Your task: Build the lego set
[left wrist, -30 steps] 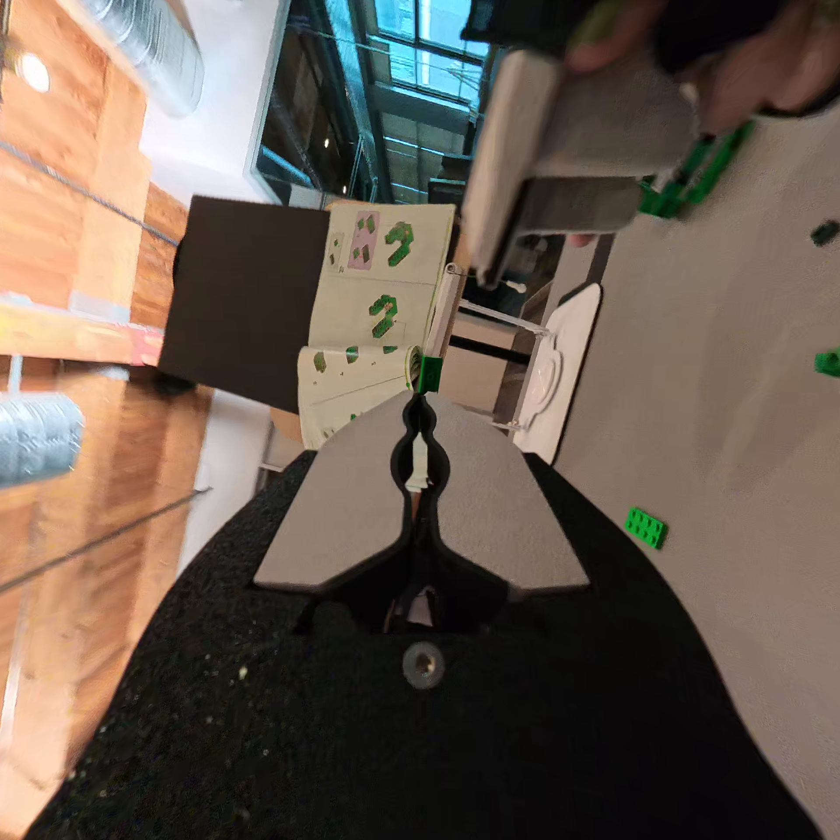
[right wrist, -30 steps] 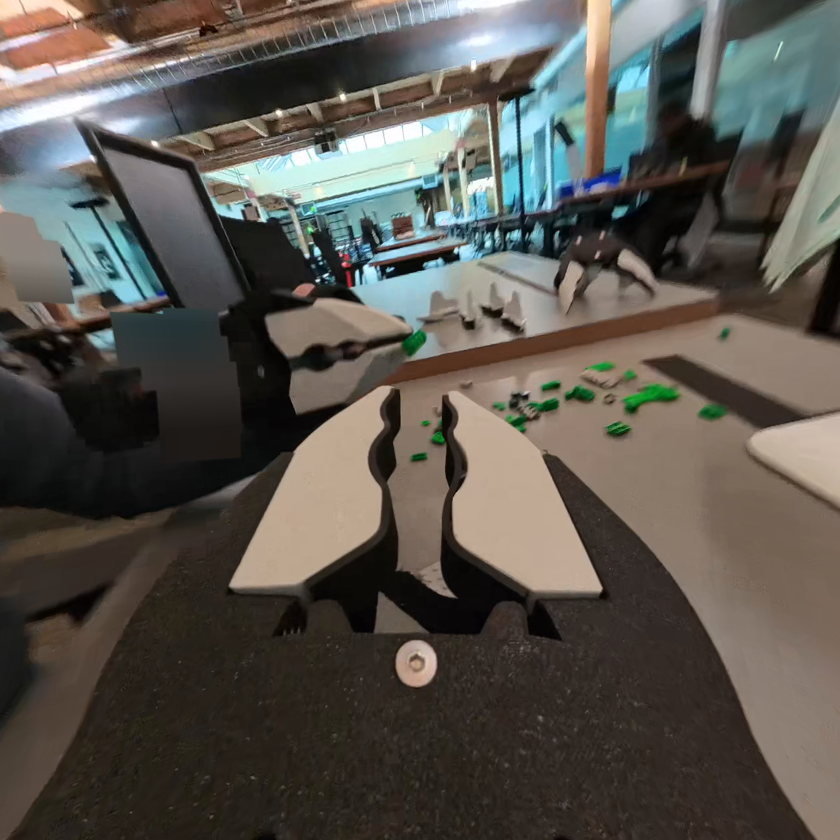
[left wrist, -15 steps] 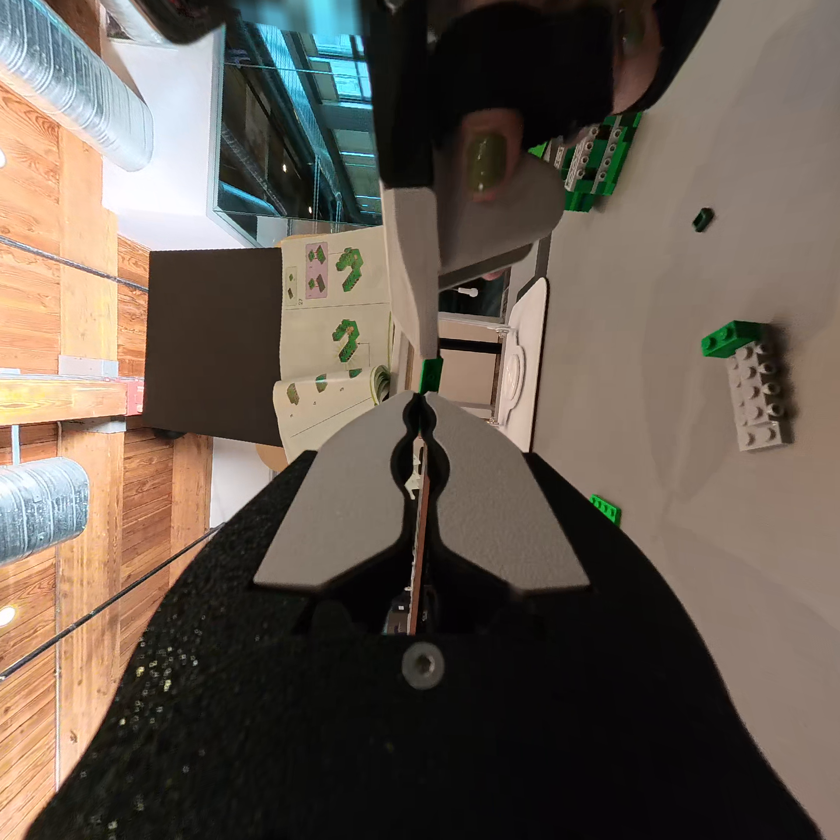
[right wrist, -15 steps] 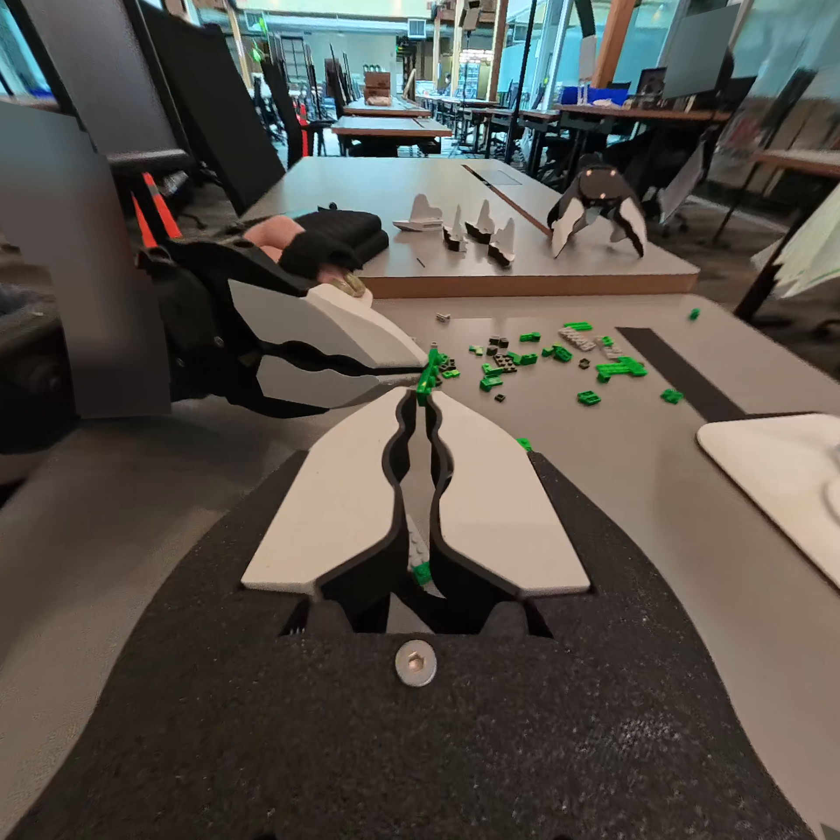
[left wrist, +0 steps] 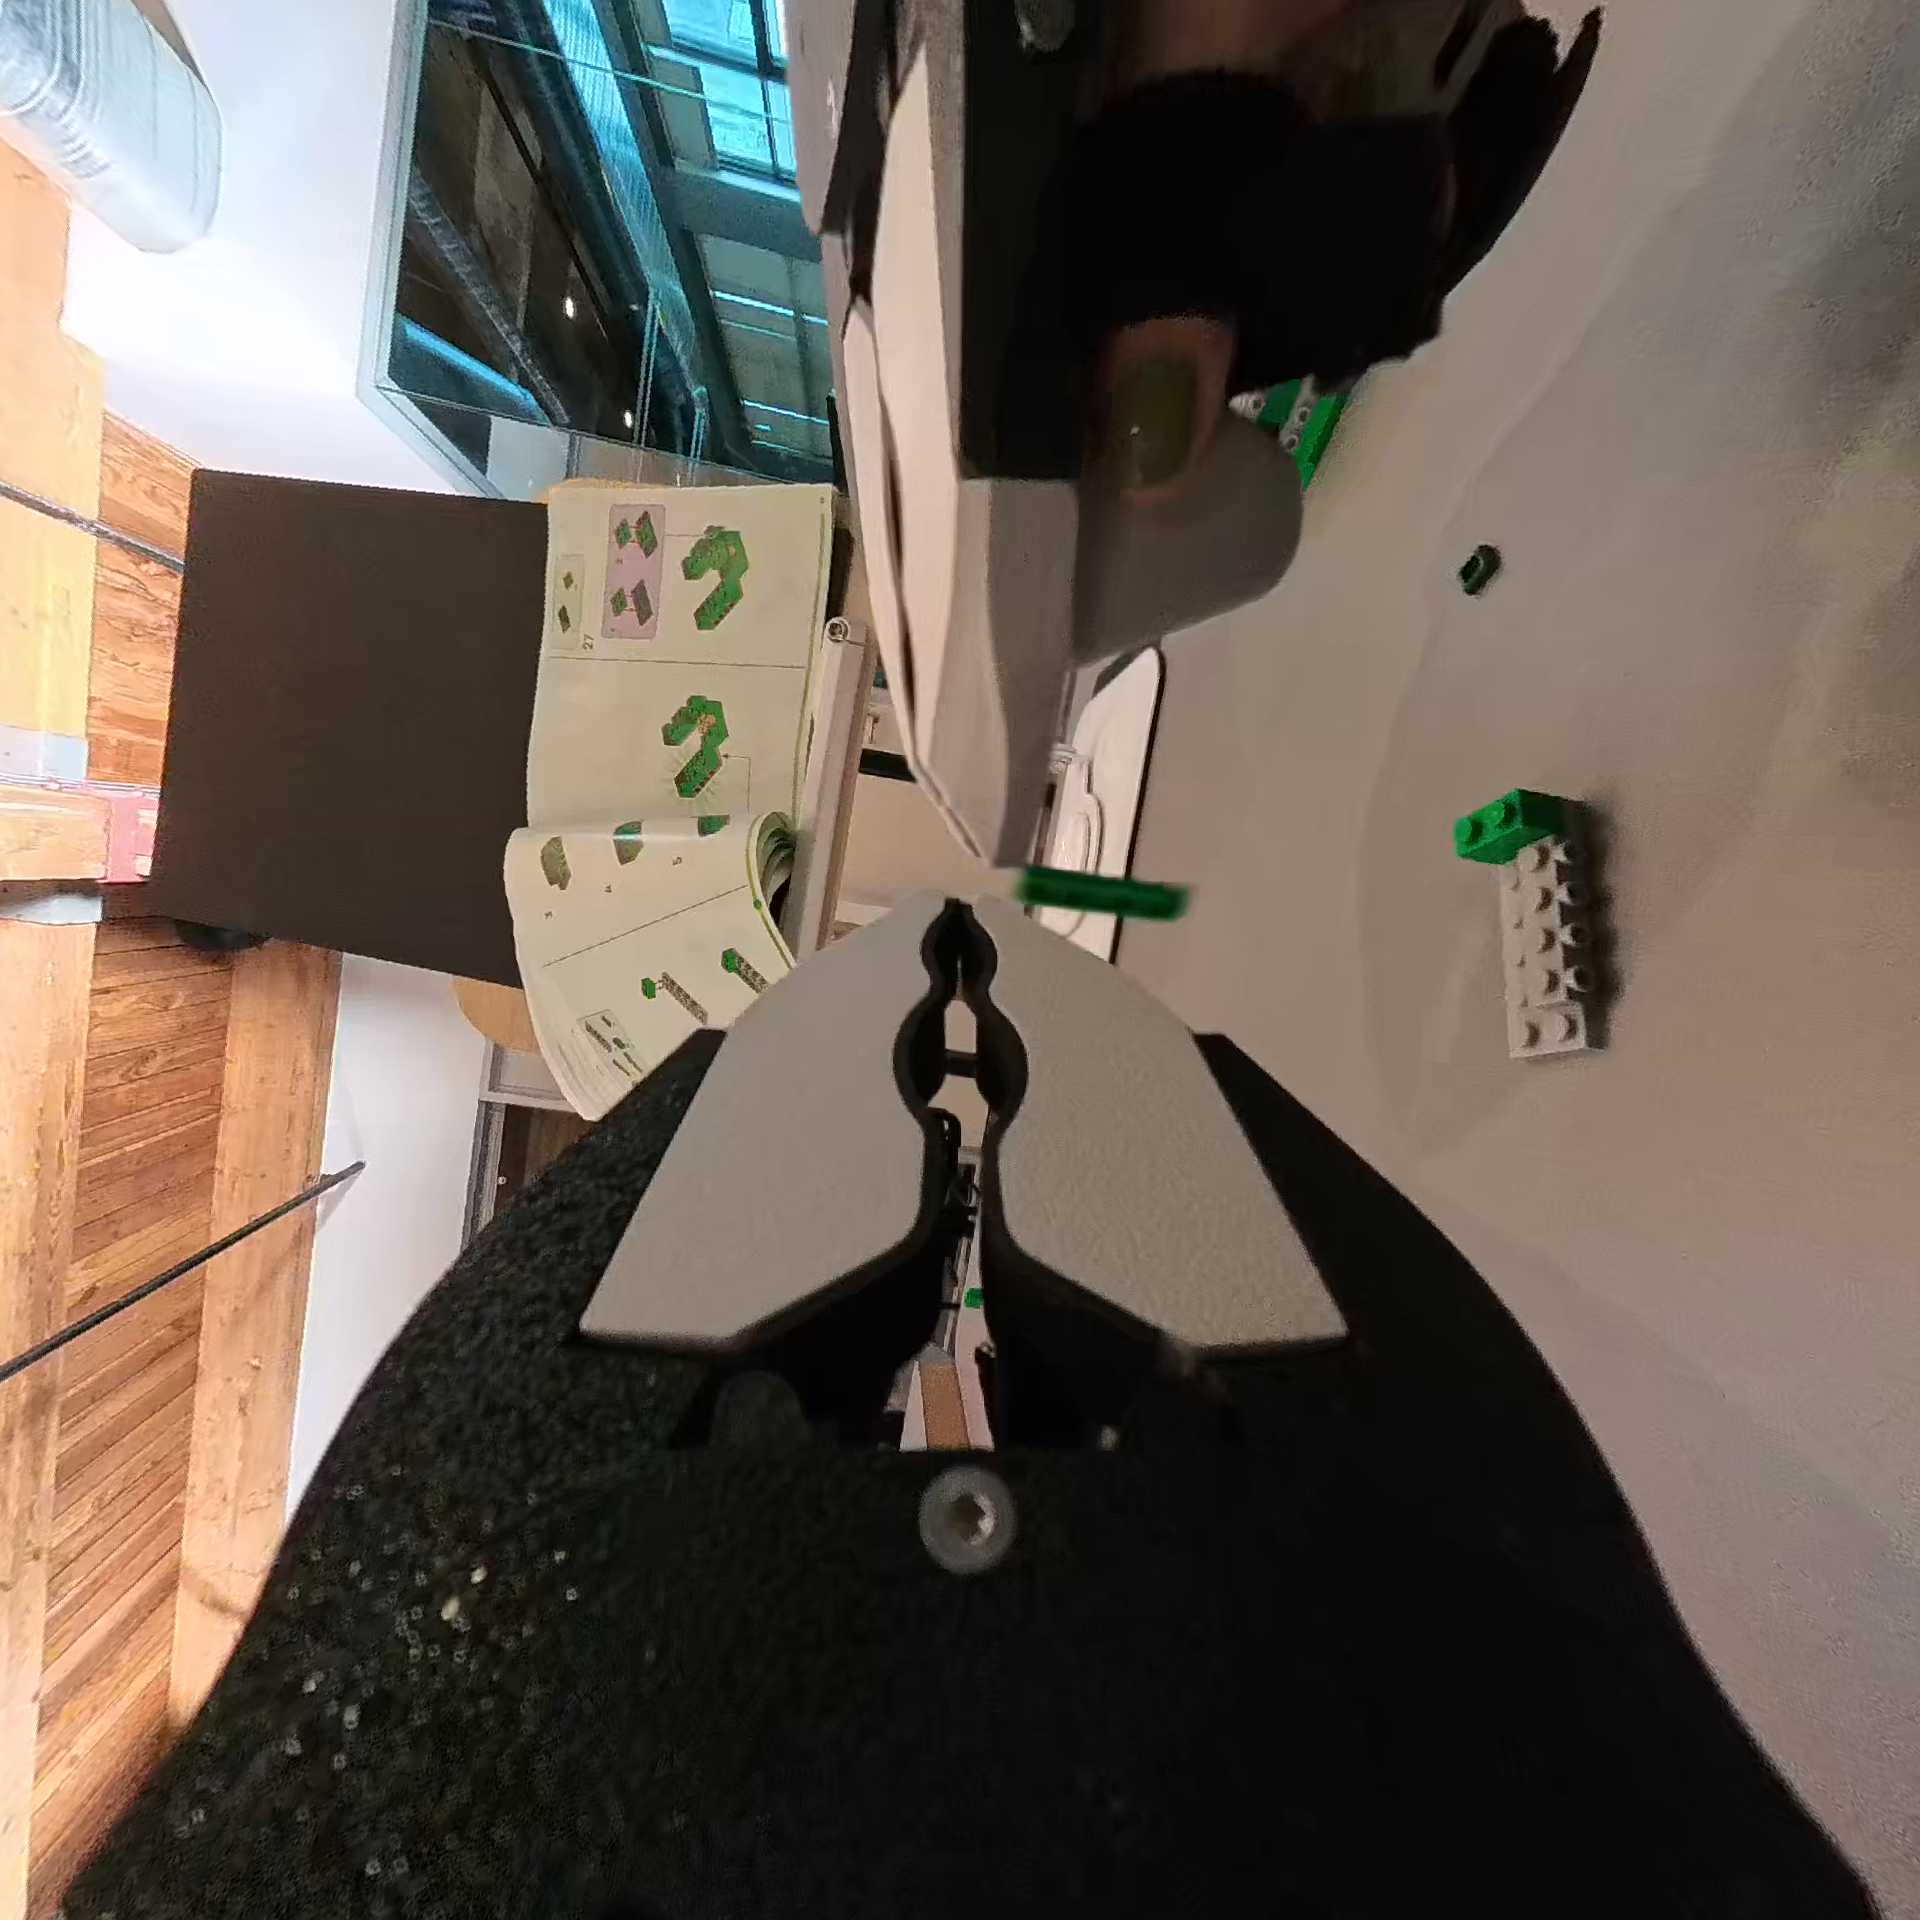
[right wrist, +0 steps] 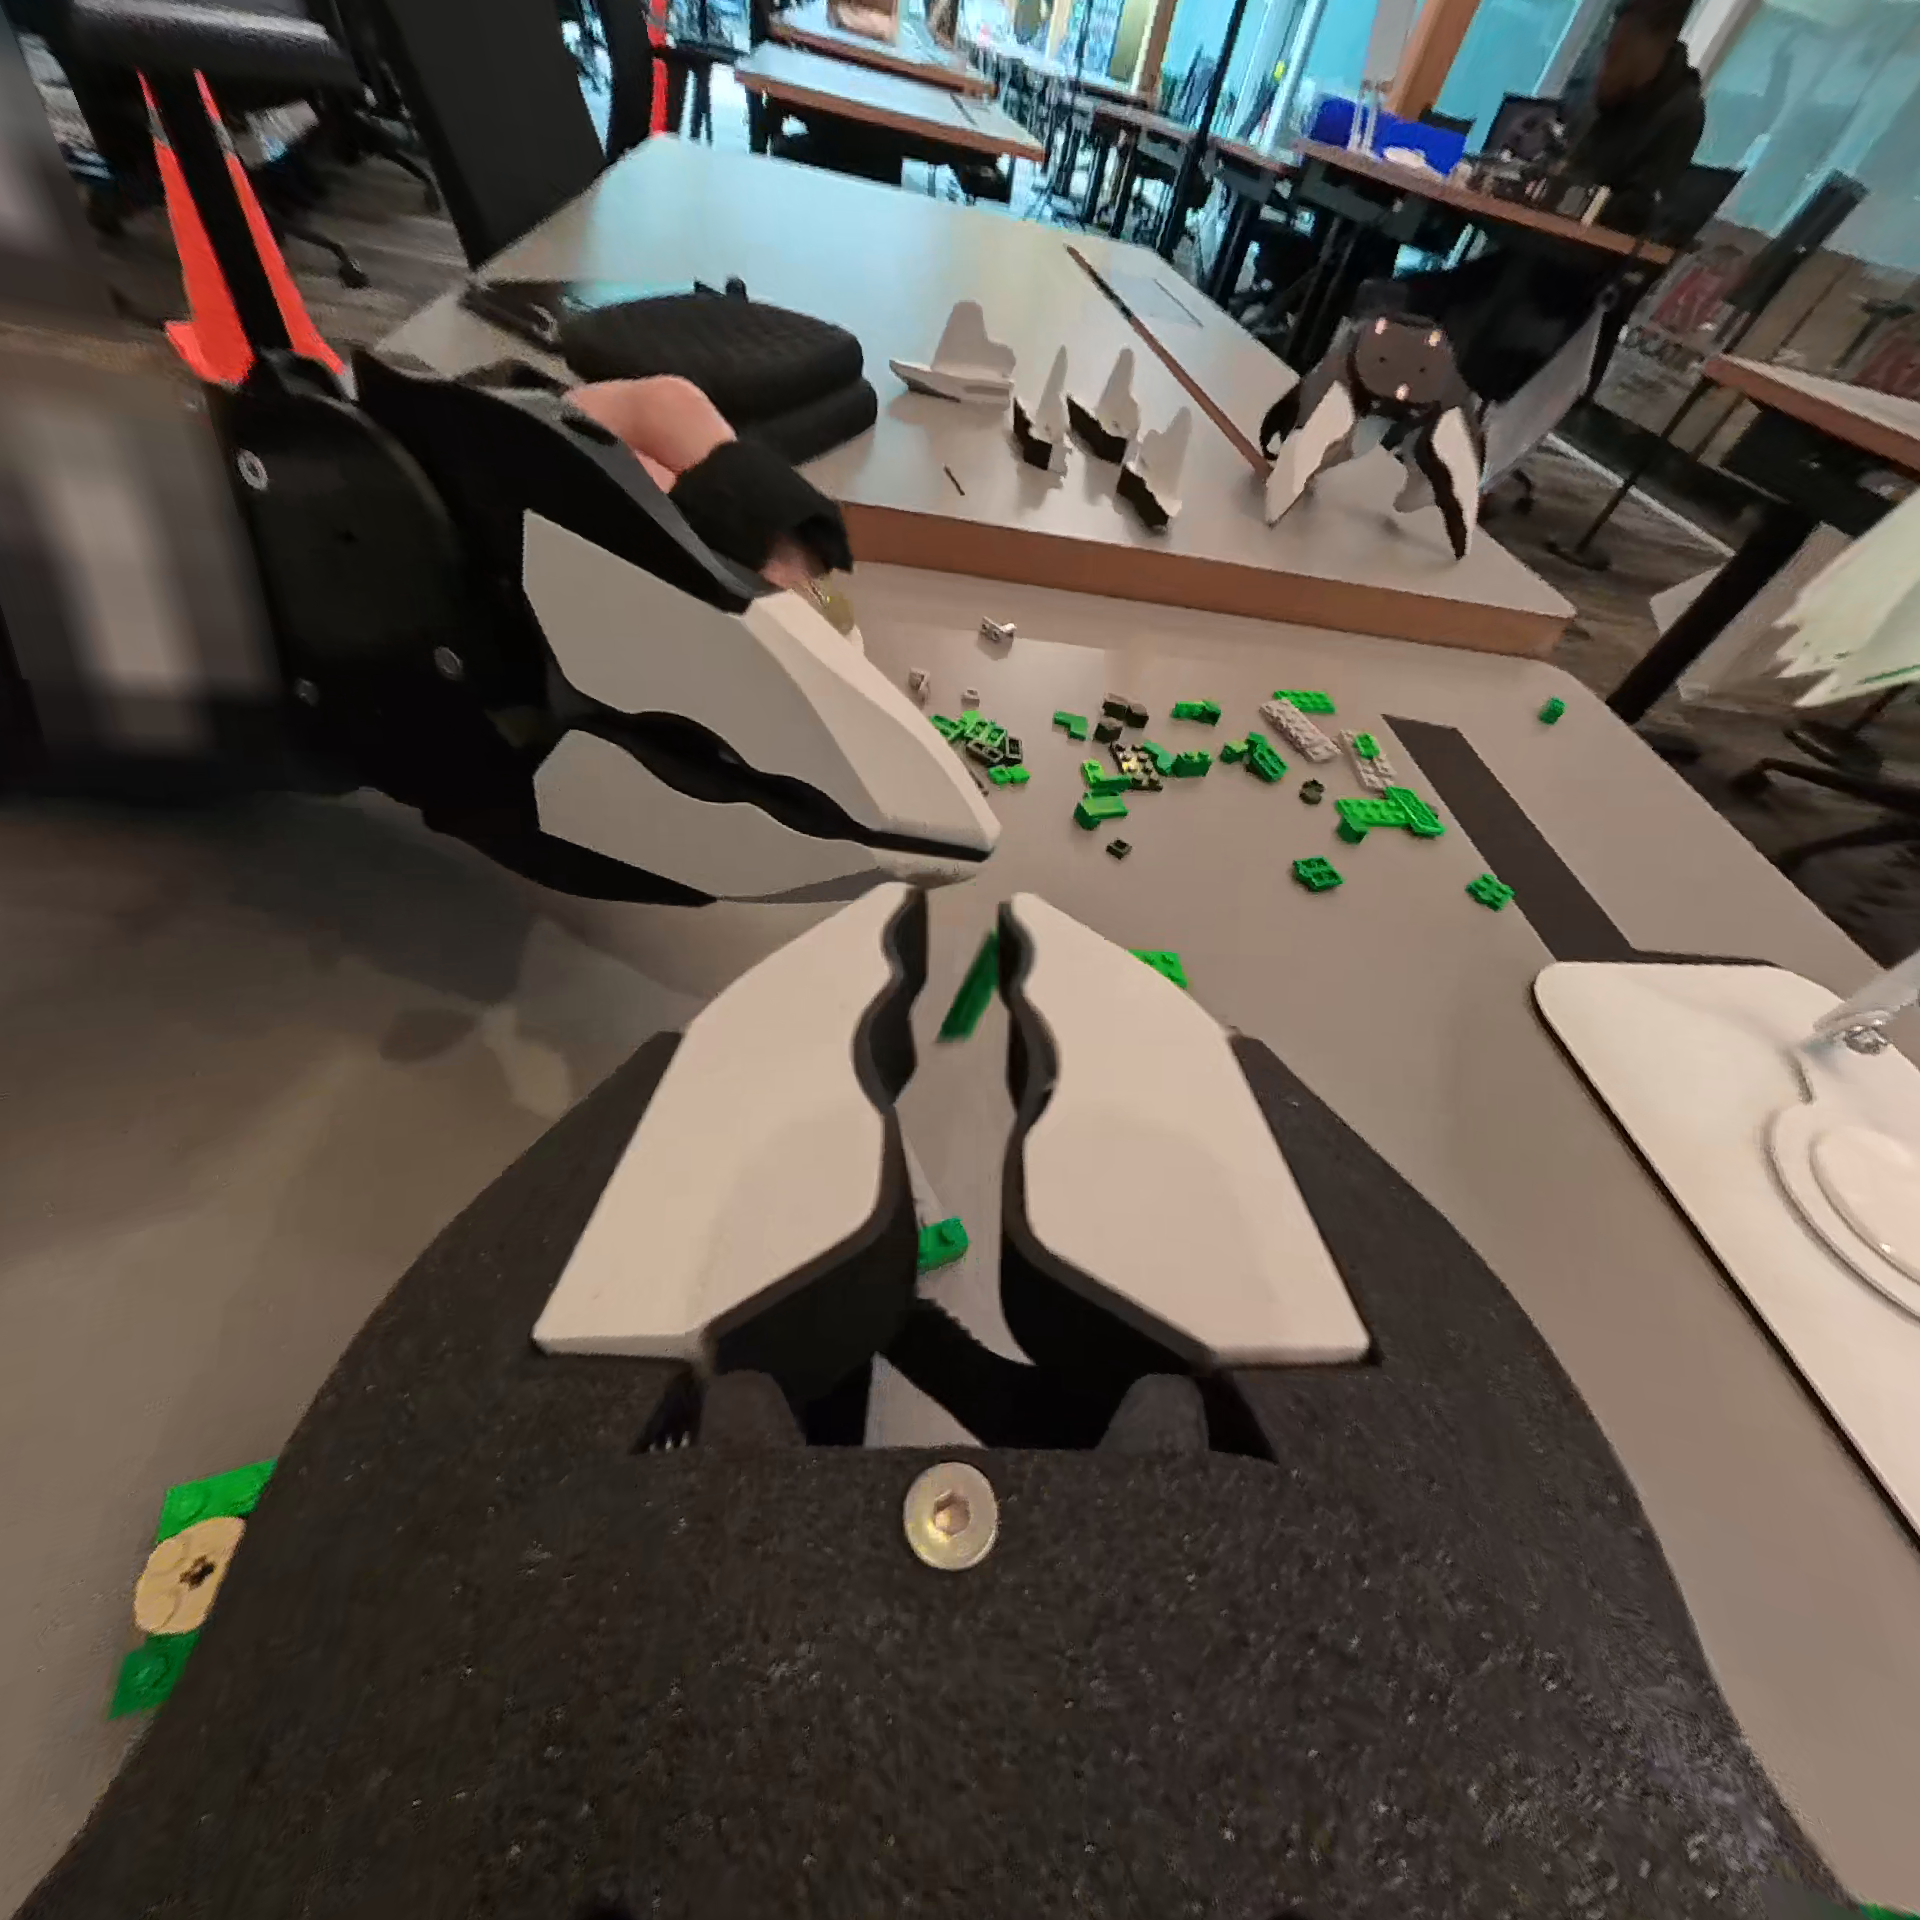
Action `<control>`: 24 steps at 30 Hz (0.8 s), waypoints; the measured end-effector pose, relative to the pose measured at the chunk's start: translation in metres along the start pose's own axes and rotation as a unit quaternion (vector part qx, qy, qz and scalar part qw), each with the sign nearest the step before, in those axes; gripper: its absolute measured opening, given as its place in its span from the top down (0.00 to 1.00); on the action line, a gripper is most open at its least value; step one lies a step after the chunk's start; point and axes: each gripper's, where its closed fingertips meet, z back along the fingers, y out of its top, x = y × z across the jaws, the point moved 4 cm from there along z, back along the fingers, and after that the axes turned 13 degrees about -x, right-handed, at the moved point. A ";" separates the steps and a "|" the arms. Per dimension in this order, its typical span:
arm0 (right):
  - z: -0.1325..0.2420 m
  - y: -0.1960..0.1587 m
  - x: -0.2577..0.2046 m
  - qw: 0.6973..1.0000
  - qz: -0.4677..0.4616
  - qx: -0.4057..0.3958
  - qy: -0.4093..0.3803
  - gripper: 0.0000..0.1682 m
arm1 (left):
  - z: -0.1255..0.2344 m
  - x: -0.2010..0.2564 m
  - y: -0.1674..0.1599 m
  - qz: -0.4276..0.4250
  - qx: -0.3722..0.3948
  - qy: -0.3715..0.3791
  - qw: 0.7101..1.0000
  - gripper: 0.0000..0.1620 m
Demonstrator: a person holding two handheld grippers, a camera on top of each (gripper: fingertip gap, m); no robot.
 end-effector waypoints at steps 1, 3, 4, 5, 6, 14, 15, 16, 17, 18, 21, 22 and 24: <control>-0.002 -0.001 -0.001 1.000 0.000 -0.006 0.002 0.89 | -0.001 0.001 0.000 -0.001 -0.002 -0.001 1.000 1.00; -0.004 -0.002 -0.002 1.000 0.000 -0.013 0.005 0.88 | -0.002 0.002 -0.002 0.001 -0.007 -0.008 1.000 1.00; -0.005 -0.004 -0.001 1.000 0.002 -0.020 0.002 0.88 | -0.004 0.004 -0.004 0.000 -0.014 -0.015 1.000 1.00; -0.004 -0.007 0.001 1.000 0.007 -0.030 -0.006 0.88 | -0.007 0.007 -0.008 0.001 -0.024 -0.027 0.999 1.00; -0.003 -0.010 0.005 0.999 0.008 -0.040 -0.015 0.88 | -0.009 0.010 -0.012 0.008 -0.039 -0.043 0.998 1.00; 0.006 -0.061 0.052 0.987 -0.042 -0.122 -0.094 0.94 | -0.020 0.022 -0.040 0.211 -0.081 -0.157 0.961 1.00; 0.005 -0.070 0.056 0.983 -0.065 -0.142 -0.101 0.94 | -0.020 0.021 -0.042 0.228 -0.082 -0.159 0.957 1.00; 0.003 -0.075 0.057 0.979 -0.092 -0.155 -0.096 0.94 | -0.020 0.020 -0.045 0.242 -0.085 -0.161 0.953 1.00; 0.000 -0.077 0.056 0.977 -0.117 -0.159 -0.081 0.94 | -0.021 0.019 -0.047 0.256 -0.087 -0.164 0.948 1.00; -0.003 -0.078 0.054 0.974 -0.140 -0.166 -0.068 0.94 | -0.021 0.020 -0.049 0.271 -0.088 -0.168 0.944 1.00; -0.012 -0.080 0.048 0.961 -0.184 -0.197 -0.058 0.91 | -0.020 0.022 -0.052 0.299 -0.087 -0.176 0.934 1.00; -0.016 -0.081 0.046 0.957 -0.185 -0.213 -0.066 0.91 | -0.020 0.022 -0.052 0.298 -0.085 -0.182 0.933 0.99; -0.022 -0.086 0.044 0.947 -0.170 -0.257 -0.088 0.92 | -0.016 0.025 -0.047 0.285 -0.058 -0.212 0.933 0.98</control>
